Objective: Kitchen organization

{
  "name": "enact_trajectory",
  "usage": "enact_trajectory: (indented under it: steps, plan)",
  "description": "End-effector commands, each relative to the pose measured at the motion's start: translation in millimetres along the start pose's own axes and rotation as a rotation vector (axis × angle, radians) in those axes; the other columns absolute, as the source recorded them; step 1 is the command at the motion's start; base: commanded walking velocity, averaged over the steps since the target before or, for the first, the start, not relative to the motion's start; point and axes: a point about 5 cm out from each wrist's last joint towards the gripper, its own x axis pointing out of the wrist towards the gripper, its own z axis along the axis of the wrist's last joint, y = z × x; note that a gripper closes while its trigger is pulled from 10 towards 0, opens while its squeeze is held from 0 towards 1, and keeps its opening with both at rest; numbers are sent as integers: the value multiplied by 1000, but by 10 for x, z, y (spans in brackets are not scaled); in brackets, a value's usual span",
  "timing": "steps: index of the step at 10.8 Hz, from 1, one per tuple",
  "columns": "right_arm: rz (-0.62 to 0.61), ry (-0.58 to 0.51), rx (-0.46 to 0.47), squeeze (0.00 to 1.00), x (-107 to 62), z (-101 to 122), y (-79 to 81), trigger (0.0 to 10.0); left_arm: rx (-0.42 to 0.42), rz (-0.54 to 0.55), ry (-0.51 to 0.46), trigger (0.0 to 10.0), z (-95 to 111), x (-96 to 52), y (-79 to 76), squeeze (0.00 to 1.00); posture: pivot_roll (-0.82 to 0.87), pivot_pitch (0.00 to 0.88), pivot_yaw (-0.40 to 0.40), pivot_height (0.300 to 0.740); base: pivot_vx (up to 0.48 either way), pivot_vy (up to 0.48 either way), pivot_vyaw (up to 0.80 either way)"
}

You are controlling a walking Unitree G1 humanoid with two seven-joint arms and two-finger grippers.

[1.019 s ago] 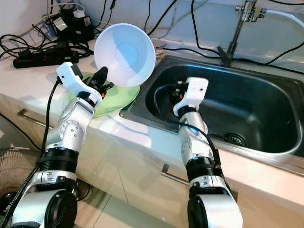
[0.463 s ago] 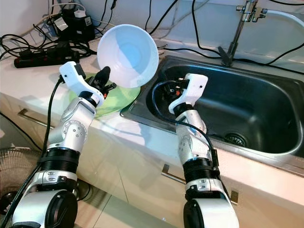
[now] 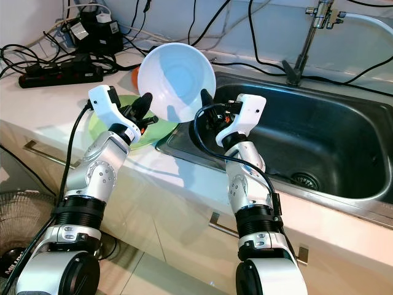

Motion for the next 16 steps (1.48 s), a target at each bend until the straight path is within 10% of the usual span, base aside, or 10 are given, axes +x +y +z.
enact_trajectory:
  steps: [1,7,8,16]
  plan:
    - [14,-1,1,0,-14,4,21,10000,27,-53,-30,10000,90,11,-90,0,149,0,74,740,0,0,0]
    - [2,8,-3,0,-18,-9,16,9608,49,-107,-9,10000,57,-4,-147,0,151,0,74,740,0,0,0]
    - [2,5,1,0,-18,-8,17,0,49,-112,-7,10000,50,-7,-151,0,151,0,74,740,0,0,0]
    - [0,12,4,0,-18,-24,16,0,65,-134,-6,10000,51,-10,-174,0,154,0,71,740,0,0,0]
